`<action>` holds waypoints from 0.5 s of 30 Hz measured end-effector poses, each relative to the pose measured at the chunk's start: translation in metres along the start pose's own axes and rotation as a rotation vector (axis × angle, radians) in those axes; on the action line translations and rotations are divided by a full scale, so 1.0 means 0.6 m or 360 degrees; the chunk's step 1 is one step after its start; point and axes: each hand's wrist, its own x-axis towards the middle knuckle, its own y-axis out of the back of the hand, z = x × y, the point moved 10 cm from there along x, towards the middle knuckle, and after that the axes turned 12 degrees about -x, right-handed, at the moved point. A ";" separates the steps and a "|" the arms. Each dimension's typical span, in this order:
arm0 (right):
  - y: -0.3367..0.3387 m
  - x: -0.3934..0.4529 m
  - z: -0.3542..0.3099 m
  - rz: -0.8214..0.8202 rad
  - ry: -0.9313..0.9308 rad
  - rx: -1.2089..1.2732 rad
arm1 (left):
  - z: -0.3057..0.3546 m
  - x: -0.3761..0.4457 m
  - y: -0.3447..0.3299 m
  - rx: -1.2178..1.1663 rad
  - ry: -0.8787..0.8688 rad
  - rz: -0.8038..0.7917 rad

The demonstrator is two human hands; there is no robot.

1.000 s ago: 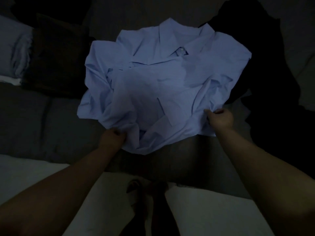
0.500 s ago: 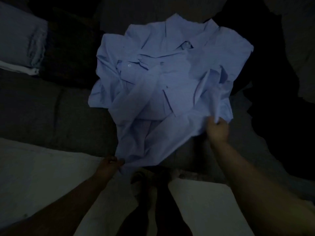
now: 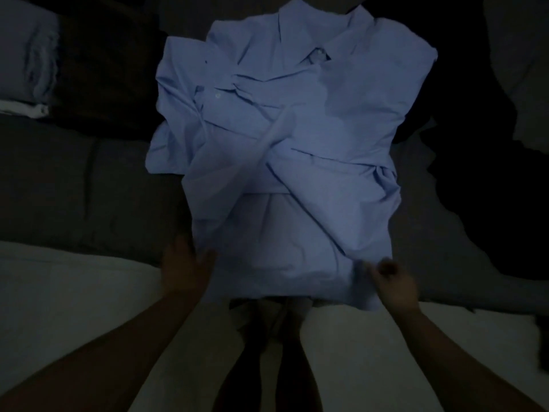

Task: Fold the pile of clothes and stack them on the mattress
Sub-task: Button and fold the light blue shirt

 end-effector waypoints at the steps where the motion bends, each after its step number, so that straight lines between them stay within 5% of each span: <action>1: -0.008 0.002 -0.045 0.0006 0.0068 -0.0098 | 0.042 0.012 -0.015 -0.0024 -0.0201 -0.0034; 3: -0.057 0.011 -0.092 -0.0195 0.0059 -0.0021 | 0.124 0.019 -0.056 0.0072 -0.0504 -0.0170; 5: -0.129 -0.012 -0.099 -0.0643 -0.0291 0.0455 | 0.166 0.040 -0.084 0.0364 -0.0624 -0.0143; 8: -0.143 0.008 -0.092 -0.0417 -0.0546 0.0987 | 0.191 0.089 -0.066 0.0645 -0.0569 0.0187; 11: -0.105 0.025 -0.082 -0.0135 -0.0470 0.1284 | 0.151 0.138 -0.050 0.0709 -0.0296 0.0095; 14: -0.084 0.045 -0.097 -0.0233 -0.0303 0.0991 | 0.122 0.149 -0.023 0.0258 -0.0280 -0.0001; 15: -0.078 0.048 -0.089 -0.0243 -0.0407 0.1184 | 0.105 0.140 -0.004 0.0175 -0.0243 0.0035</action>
